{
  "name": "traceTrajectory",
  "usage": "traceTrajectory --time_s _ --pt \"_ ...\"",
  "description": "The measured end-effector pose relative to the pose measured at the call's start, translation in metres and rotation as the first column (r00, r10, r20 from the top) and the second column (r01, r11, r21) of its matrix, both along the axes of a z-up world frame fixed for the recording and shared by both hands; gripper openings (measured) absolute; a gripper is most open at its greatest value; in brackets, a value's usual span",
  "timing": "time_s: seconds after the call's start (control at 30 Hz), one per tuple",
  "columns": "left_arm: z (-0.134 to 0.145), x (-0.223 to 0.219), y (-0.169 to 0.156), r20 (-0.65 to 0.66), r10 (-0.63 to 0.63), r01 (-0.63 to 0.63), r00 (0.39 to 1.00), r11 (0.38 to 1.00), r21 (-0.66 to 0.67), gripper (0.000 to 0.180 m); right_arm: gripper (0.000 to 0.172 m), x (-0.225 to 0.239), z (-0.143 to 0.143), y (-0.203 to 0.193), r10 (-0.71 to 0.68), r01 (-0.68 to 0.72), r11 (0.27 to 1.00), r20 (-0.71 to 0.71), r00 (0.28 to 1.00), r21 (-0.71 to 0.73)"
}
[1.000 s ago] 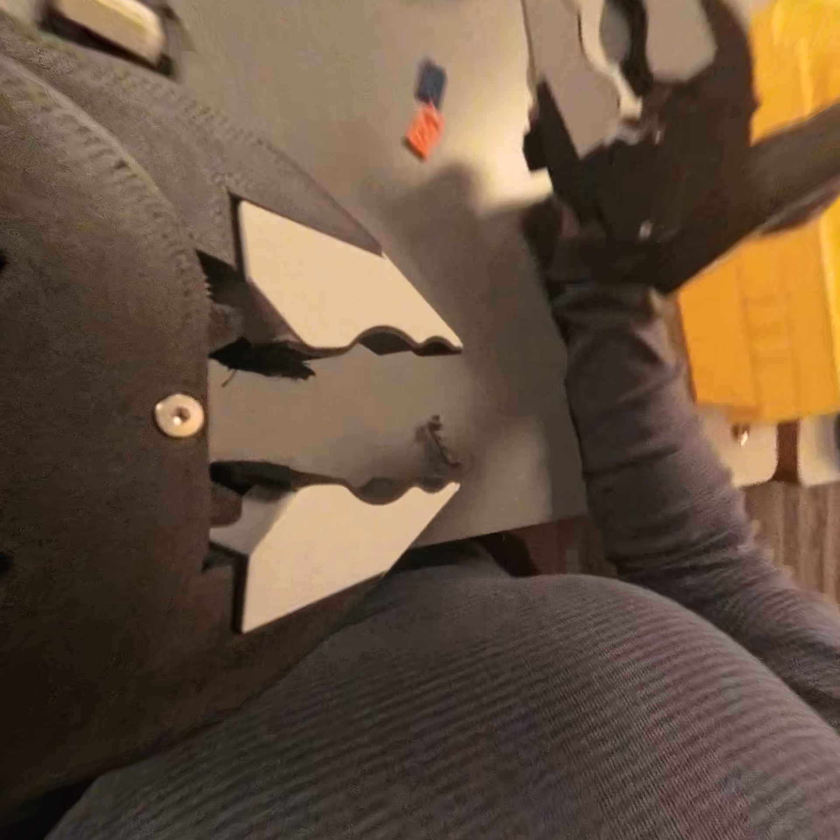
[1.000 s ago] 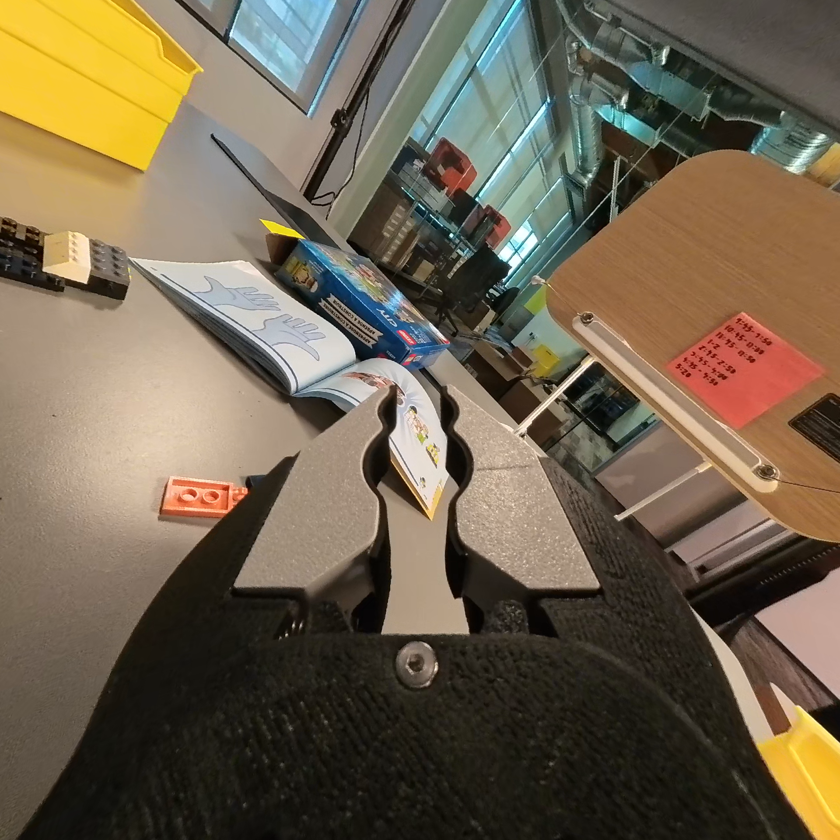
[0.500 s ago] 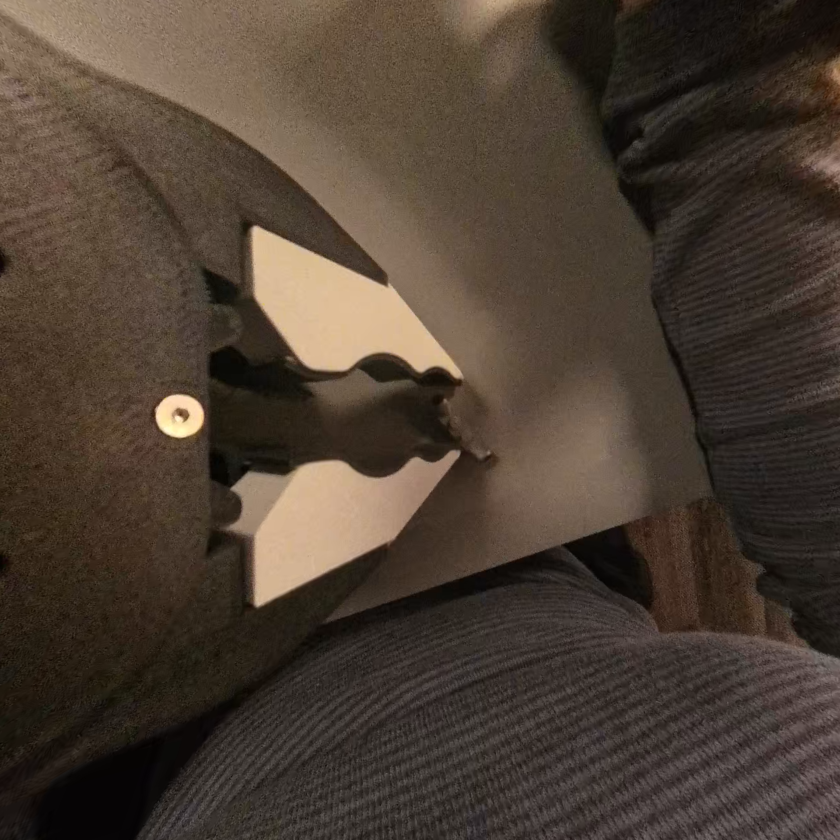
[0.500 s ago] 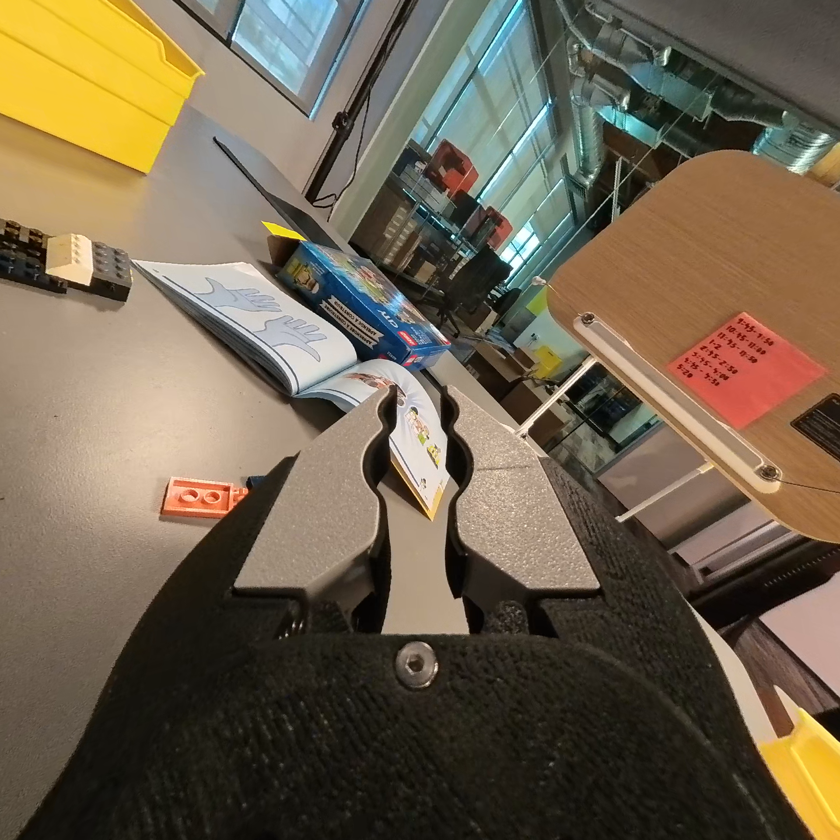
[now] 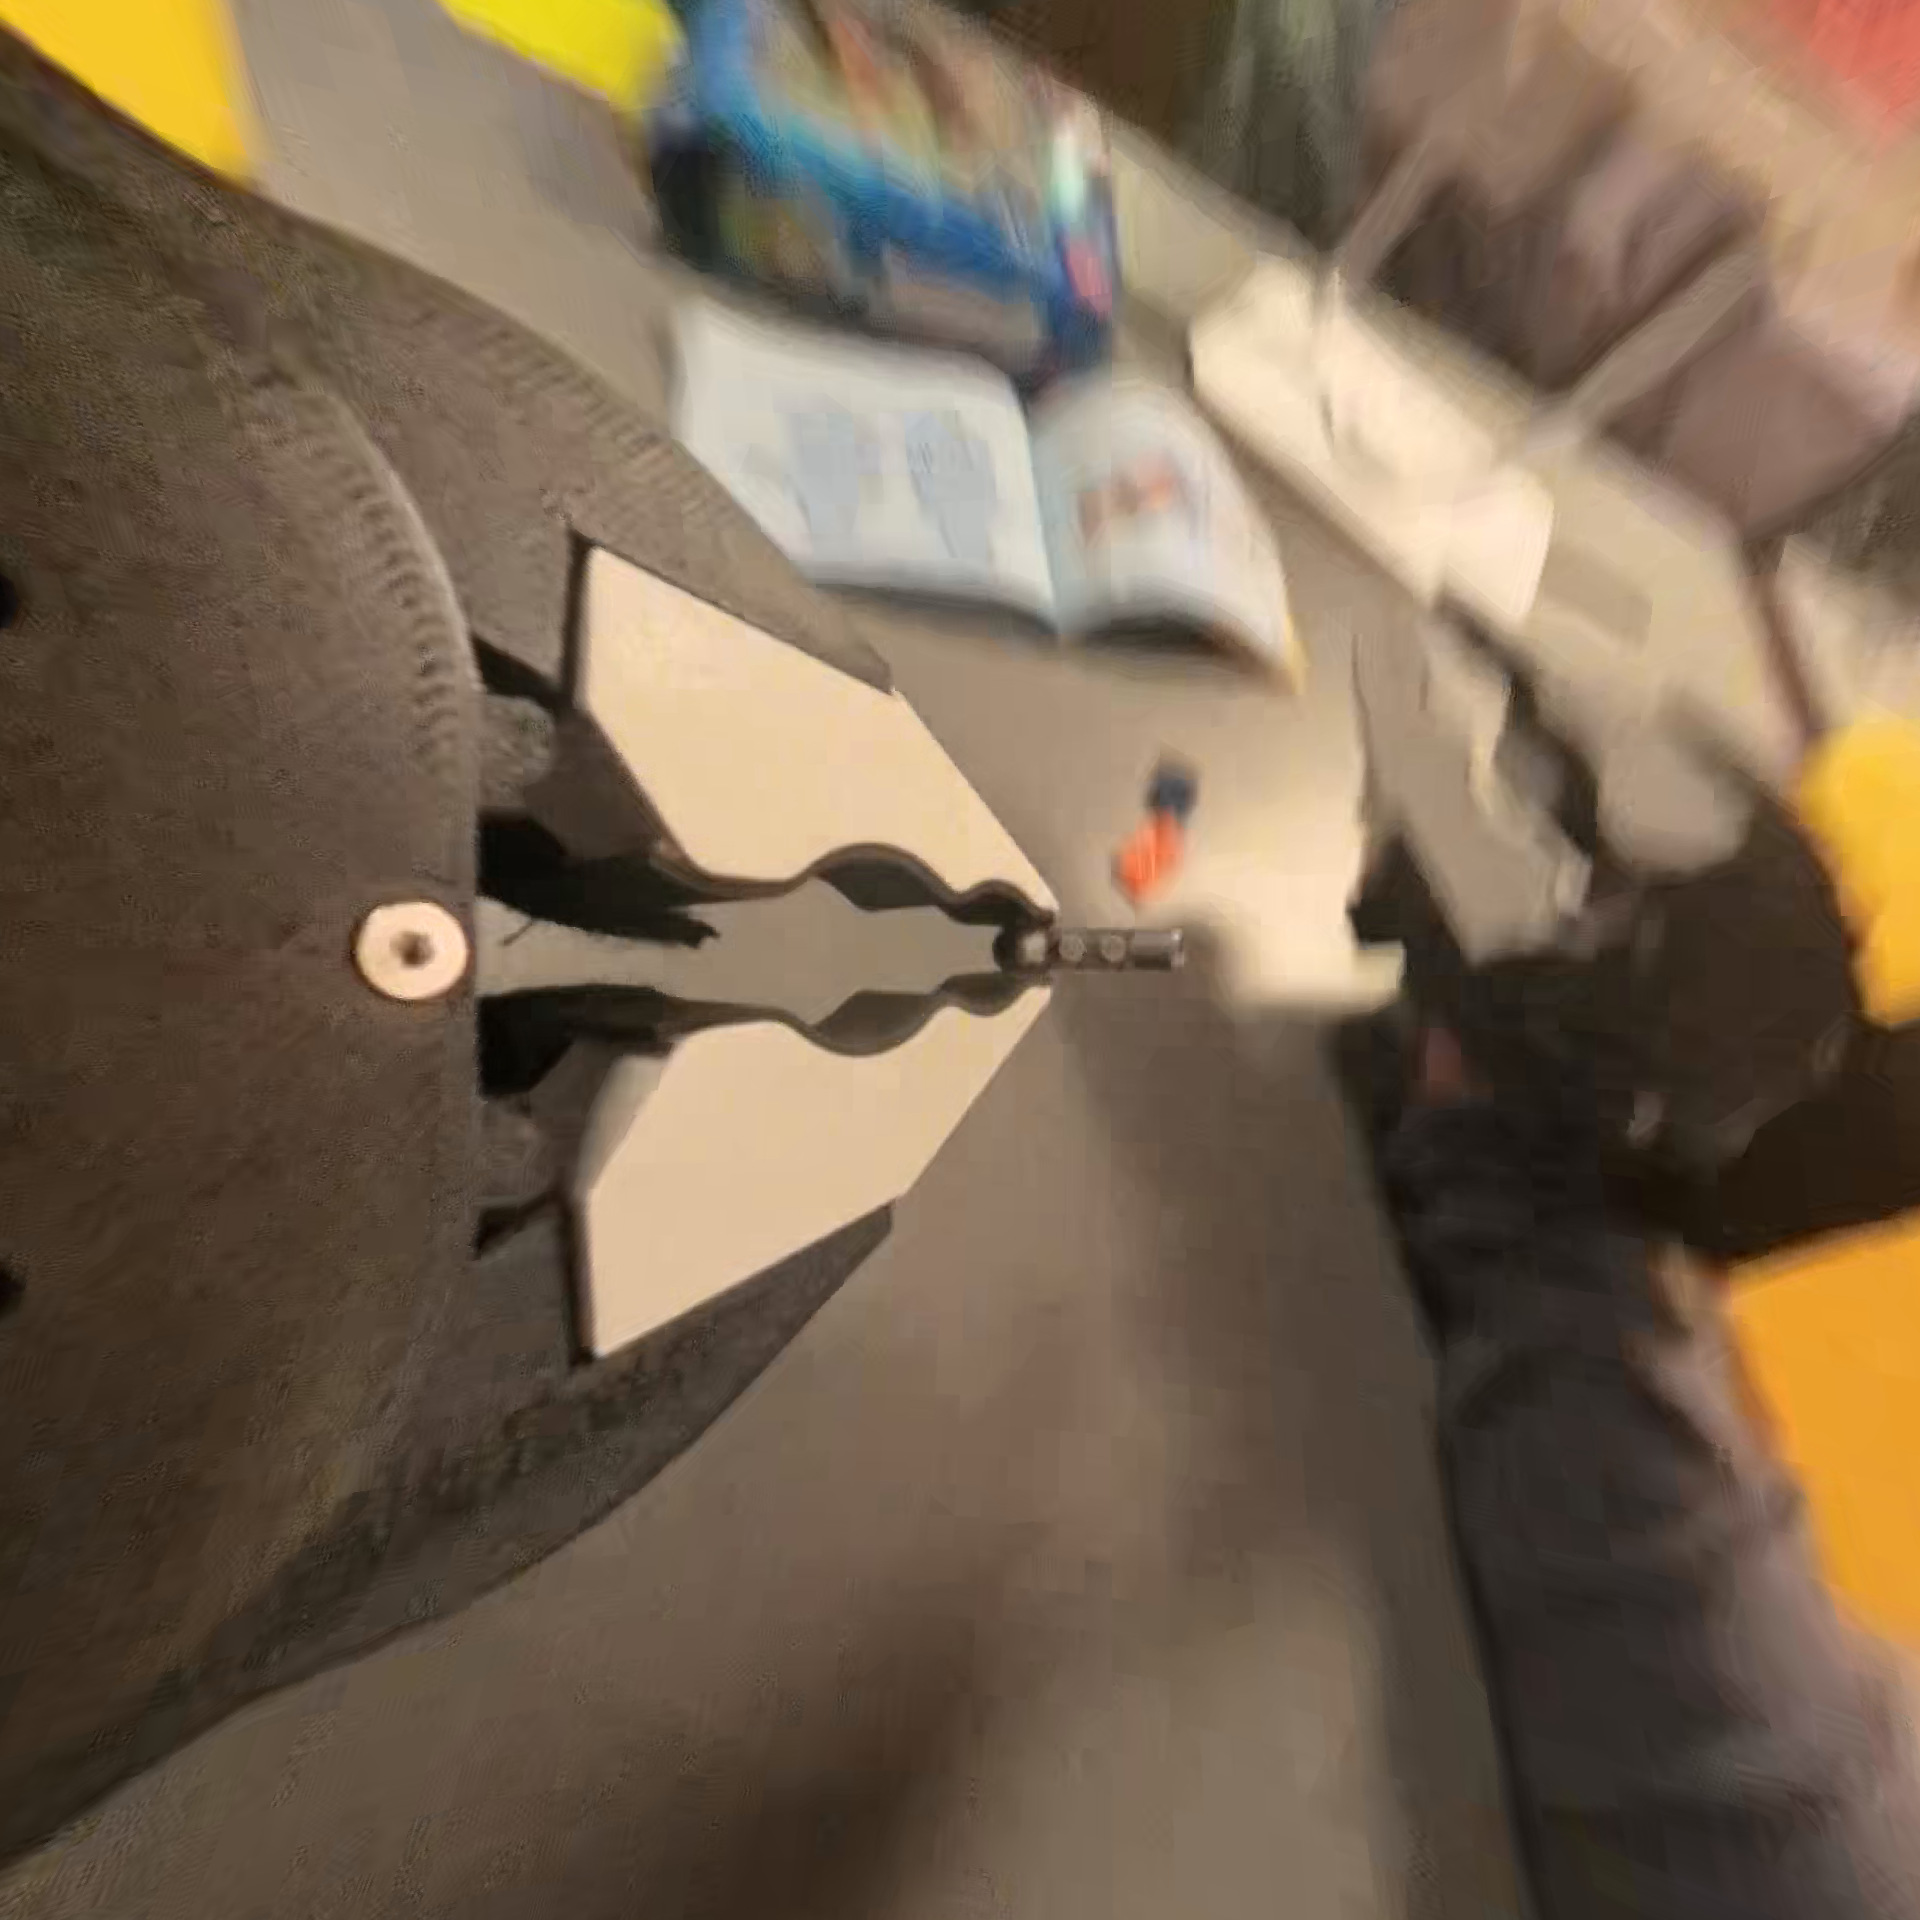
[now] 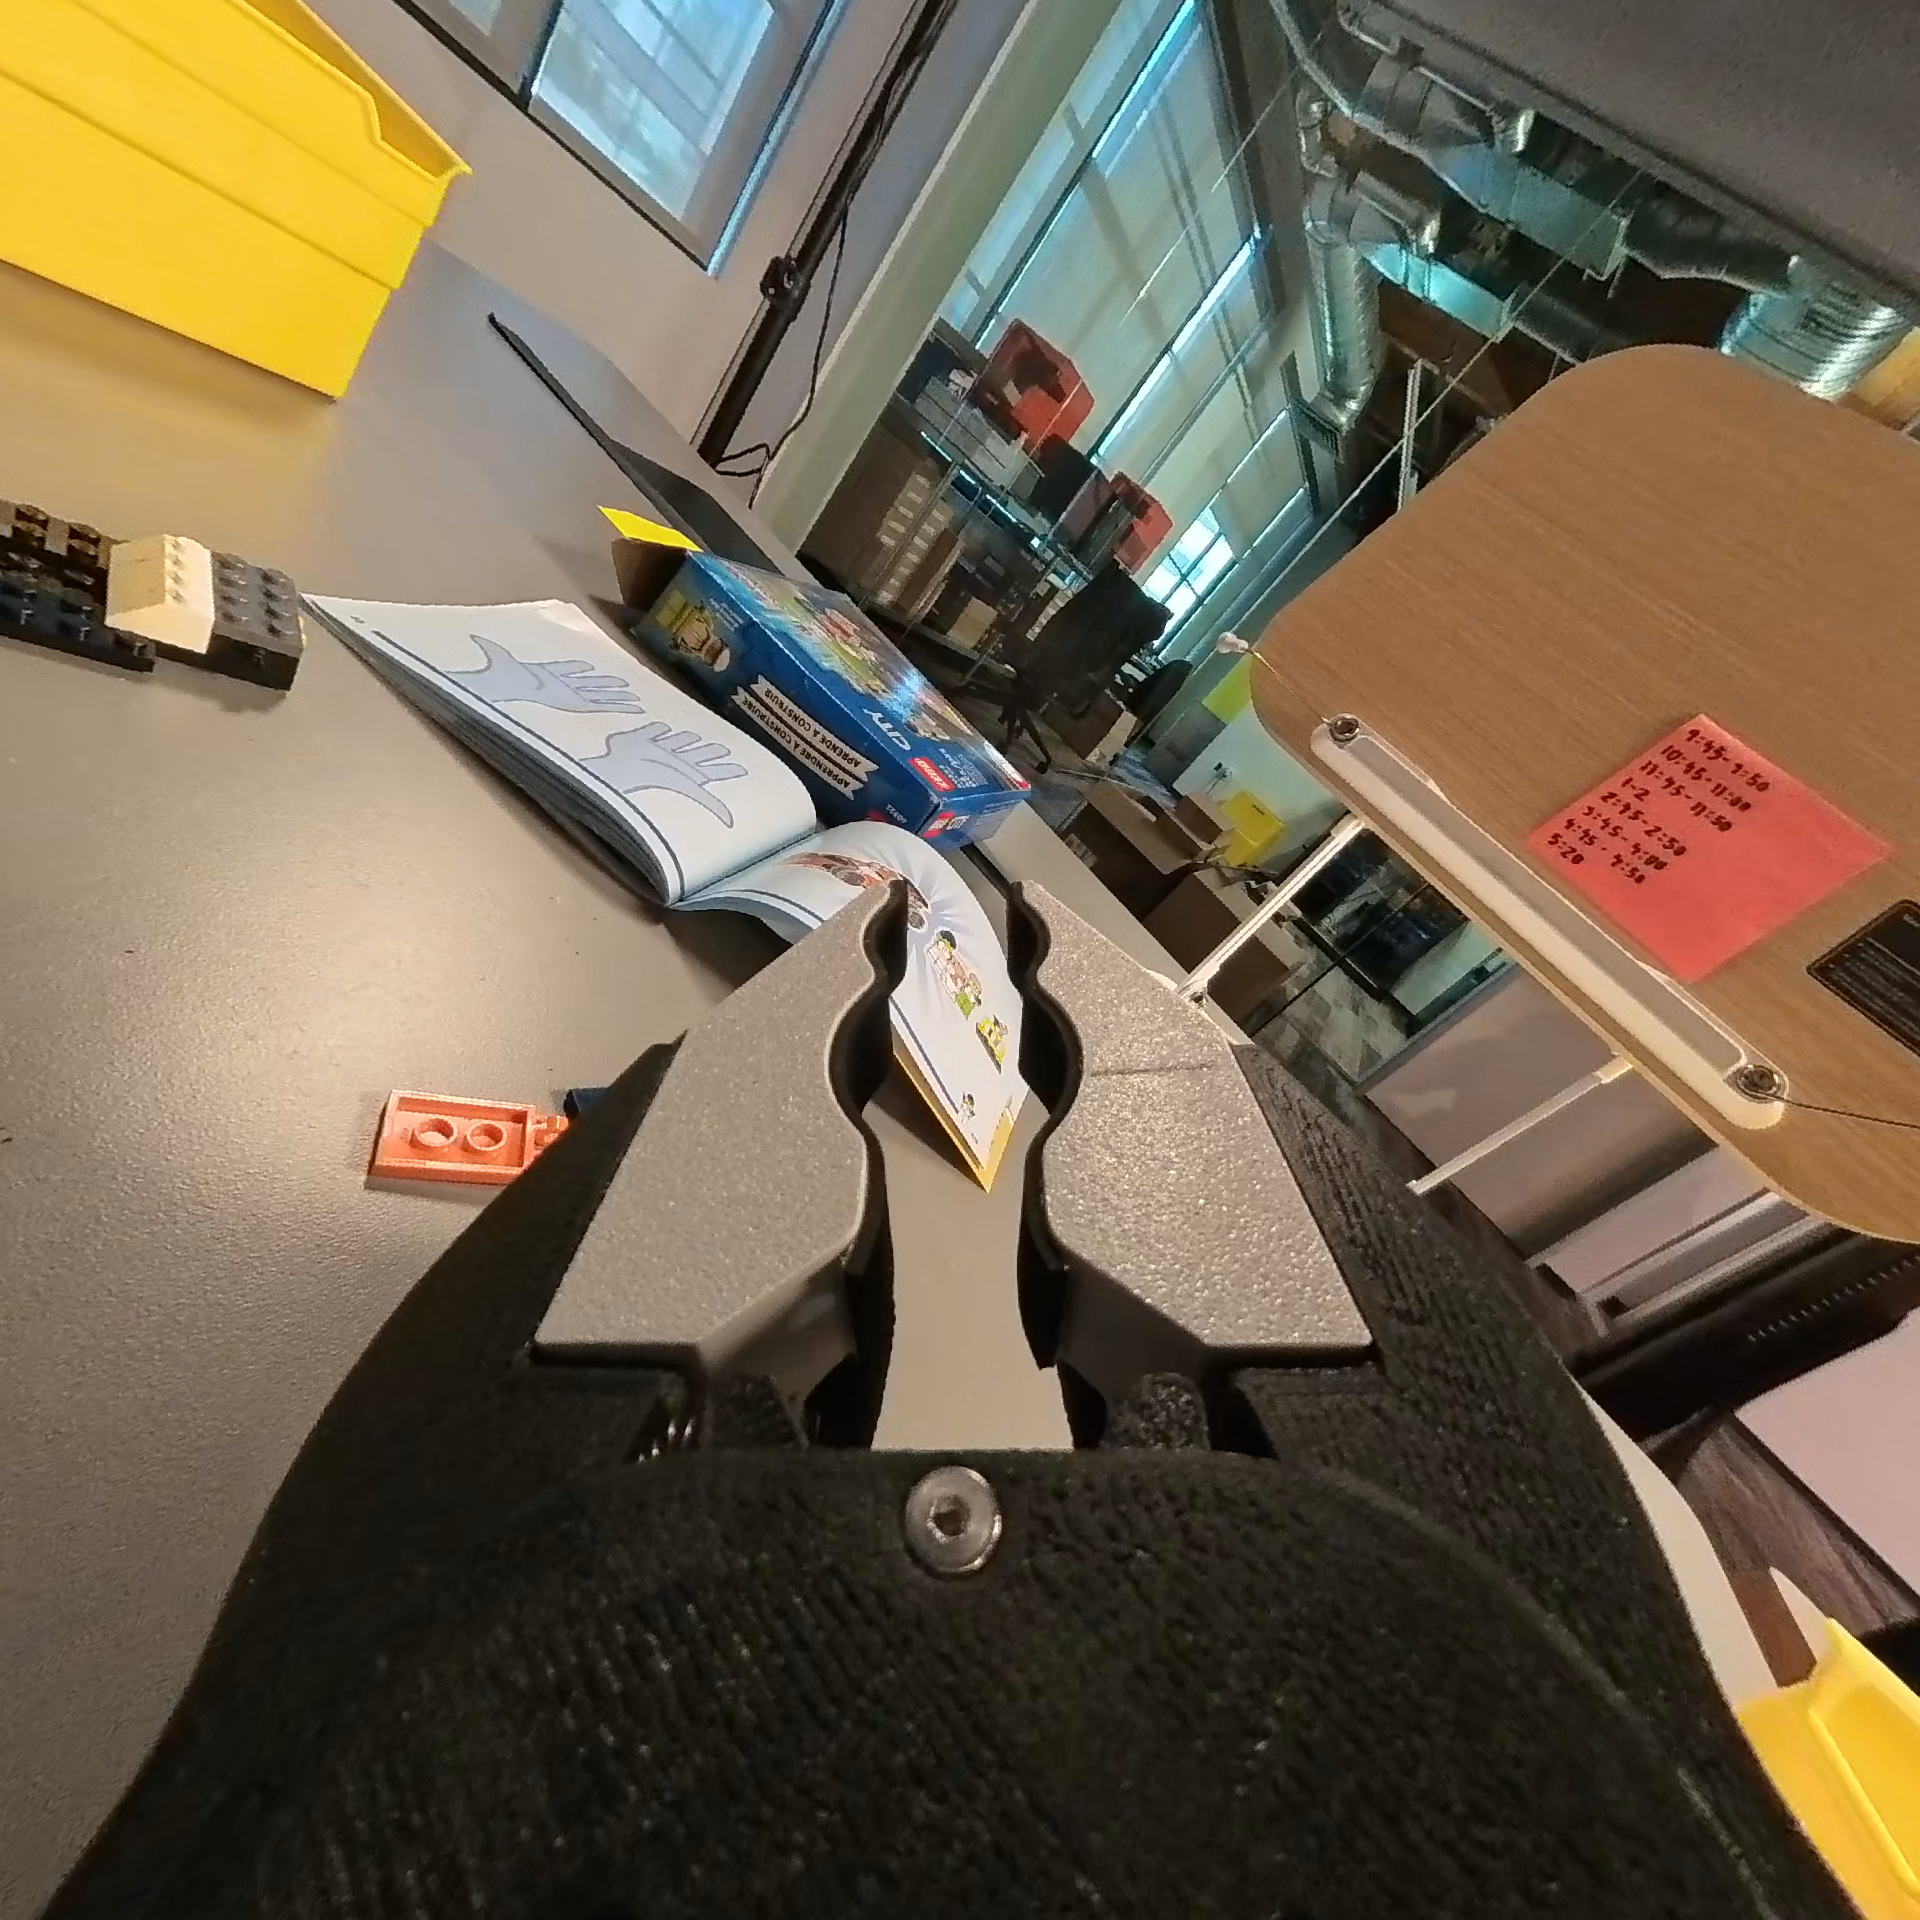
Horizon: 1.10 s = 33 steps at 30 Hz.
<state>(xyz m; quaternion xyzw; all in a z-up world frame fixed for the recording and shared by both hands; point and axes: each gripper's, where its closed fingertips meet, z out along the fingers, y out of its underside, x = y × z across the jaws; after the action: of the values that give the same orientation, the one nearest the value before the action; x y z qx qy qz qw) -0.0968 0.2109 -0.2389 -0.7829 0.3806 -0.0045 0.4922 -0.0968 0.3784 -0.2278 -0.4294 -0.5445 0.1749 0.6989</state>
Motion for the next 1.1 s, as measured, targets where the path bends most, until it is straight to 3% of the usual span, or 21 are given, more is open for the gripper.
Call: traceTrajectory --time_s 0.07,0.1,0.13,0.2,0.27,0.37,0.47,0.53,0.63,0.73,0.77,0.83,0.87,0.9,0.93,0.97,1.0,1.03,1.1 --pt "0.056 -0.062 -0.001 0.043 0.255 -0.258 0.966 0.937 0.236 0.007 0.017 0.000 0.000 0.000 0.000 0.000 1.000 0.002 1.000 0.001" --pt "0.085 -0.101 -0.009 0.080 0.399 -0.401 0.914 0.848 0.346 0.006 0.017 -0.001 0.000 0.000 0.001 -0.001 1.000 0.003 1.000 0.002" --pt "0.110 -0.143 -0.025 0.129 0.547 -0.544 0.827 0.723 0.426 0.006 0.017 -0.001 -0.001 0.000 0.002 -0.002 1.000 0.004 1.000 0.002" --pt "0.132 -0.212 -0.062 0.218 0.739 -0.742 0.637 0.512 0.432 0.007 0.017 -0.001 0.000 0.000 0.000 0.000 1.000 0.002 1.000 0.002" --pt "0.121 -0.260 -0.089 0.244 0.852 -0.873 0.464 0.394 0.287 0.006 0.017 0.000 0.000 0.000 -0.001 0.001 1.000 -0.004 1.000 -0.001" --pt "0.069 -0.307 -0.124 0.056 0.971 -0.973 0.232 0.231 0.017 0.007 0.017 0.000 0.001 0.001 -0.002 0.002 1.000 -0.005 1.000 -0.002" --pt "0.024 -0.316 -0.147 -0.037 0.992 -0.977 0.121 0.112 -0.181 0.009 0.017 0.000 0.000 0.000 -0.002 0.002 1.000 -0.001 1.000 0.002" --pt "0.009 -0.317 -0.151 -0.006 0.998 -0.969 0.067 0.063 -0.237 0.039 0.017 0.001 0.001 0.001 -0.005 0.005 1.000 -0.006 1.000 -0.001" --pt "0.011 -0.317 -0.155 0.027 0.999 -0.978 0.023 0.028 -0.206 0.058 0.017 0.001 0.001 0.001 -0.004 0.004 1.000 -0.008 1.000 -0.003" --pt "0.053 -0.308 -0.155 0.003 0.999 -0.998 0.044 0.043 0.038 0.049 0.017 0.000 0.000 0.001 -0.004 0.004 1.000 -0.004 1.000 -0.001" --pt "0.076 -0.297 -0.145 0.033 0.995 -0.985 0.095 0.089 0.151 0.043 0.017 0.001 0.001 0.001 -0.005 0.005 1.000 -0.005 1.000 -0.001" --pt "0.111 -0.254 -0.105 0.125 0.940 -0.918 0.316 0.271 0.288 0.035 0.017 0.001 0.001 0.001 -0.005 0.005 1.000 -0.007 1.000 -0.002" --pt "0.117 -0.219 -0.076 0.176 0.862 -0.862 0.476 0.417 0.288 0.033 0.017 0.000 0.001 0.001 -0.005 0.005 1.000 -0.007 1.000 -0.002" --pt "0.115 -0.175 -0.045 0.244 0.727 -0.766 0.642 0.593 0.248 0.033 0.017 0.000 0.001 0.001 -0.005 0.005 1.000 -0.006 1.000 -0.002" --pt "0.107 -0.124 -0.018 0.333 0.550 -0.625 0.766 0.758 0.184 0.033 0.017 0.000 0.001 0.001 -0.005 0.005 1.000 -0.005 1.000 -0.001" --pt "0.095 -0.074 0.002 0.424 0.383 -0.466 0.821 0.878 0.109 0.035 0.017 0.000 0.001 0.001 -0.005 0.005 1.000 -0.005 1.000 -0.001" --pt "0.079 -0.036 0.017 0.480 0.278 -0.337 0.832 0.941 0.040 0.036 0.017 0.000 0.001 0.001 -0.005 0.005 1.000 -0.006 1.000 -0.001" --pt "0.055 -0.010 0.031 0.477 0.250 -0.269 0.842 0.963 -0.031 0.037 0.017 0.001 0.001 0.001 -0.007 0.006 1.000 -0.008 1.000 -0.002" --pt "0.007 0.010 0.056 0.352 0.290 -0.265 0.890 0.957 -0.117 0.039 0.017 0.001 0.002 0.002 -0.009 0.009 1.000 -0.013 1.000 -0.004"
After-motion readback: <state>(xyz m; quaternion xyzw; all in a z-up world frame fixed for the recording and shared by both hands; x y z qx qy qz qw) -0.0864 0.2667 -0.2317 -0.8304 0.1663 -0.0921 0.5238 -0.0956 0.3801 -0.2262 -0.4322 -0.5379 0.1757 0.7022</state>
